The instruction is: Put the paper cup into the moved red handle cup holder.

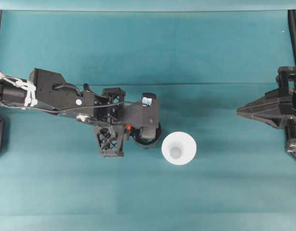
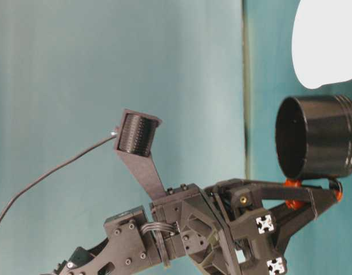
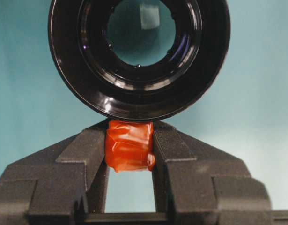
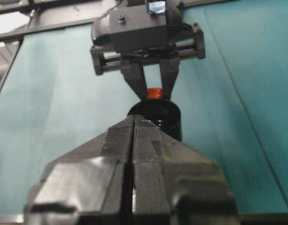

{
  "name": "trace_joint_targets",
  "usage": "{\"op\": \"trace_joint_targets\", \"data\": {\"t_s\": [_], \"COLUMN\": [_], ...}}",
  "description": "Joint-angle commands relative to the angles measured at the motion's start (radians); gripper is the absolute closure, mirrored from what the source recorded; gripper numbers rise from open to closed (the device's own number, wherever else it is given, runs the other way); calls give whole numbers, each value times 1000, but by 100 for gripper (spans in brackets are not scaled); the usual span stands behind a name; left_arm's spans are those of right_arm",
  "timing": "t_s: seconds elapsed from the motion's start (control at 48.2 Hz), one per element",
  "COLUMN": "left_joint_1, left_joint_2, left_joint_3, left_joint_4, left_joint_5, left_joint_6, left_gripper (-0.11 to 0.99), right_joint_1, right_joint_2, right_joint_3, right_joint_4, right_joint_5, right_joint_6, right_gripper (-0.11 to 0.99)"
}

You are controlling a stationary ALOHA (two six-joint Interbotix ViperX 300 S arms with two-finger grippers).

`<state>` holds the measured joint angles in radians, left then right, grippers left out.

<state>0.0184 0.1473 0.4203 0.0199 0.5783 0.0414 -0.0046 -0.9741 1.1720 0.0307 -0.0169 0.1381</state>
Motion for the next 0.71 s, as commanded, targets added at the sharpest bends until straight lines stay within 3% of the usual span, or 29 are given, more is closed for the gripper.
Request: {"op": "trace_joint_targets", "data": {"t_s": [0.0, 0.395, 0.436, 0.602, 0.644, 0.685], "left_joint_1": [-3, -3, -3, -2, -3, -3], "left_joint_2": [-6, -6, -5, -5, -6, -6], "left_joint_3": [-5, 2, 0, 2, 2, 2], "left_joint_4": [2, 0, 0, 0, 0, 2], "left_joint_5": [-9, -11, -14, -15, -15, -15], "left_joint_6": [0, -2, -2, 5, 5, 5], "left_gripper": [61, 59, 52, 2, -2, 1], "right_joint_1": [-2, -2, -2, -2, 0, 0], "right_joint_2": [6, 6, 6, 6, 6, 6], "right_joint_3": [-11, -11, -11, -11, -11, -11], "right_joint_4": [2, 3, 3, 3, 2, 3], "right_joint_5": [-5, -5, -5, -5, -5, -5], "right_joint_6": [8, 8, 8, 8, 8, 8], "right_gripper": [99, 99, 99, 99, 99, 99]}}
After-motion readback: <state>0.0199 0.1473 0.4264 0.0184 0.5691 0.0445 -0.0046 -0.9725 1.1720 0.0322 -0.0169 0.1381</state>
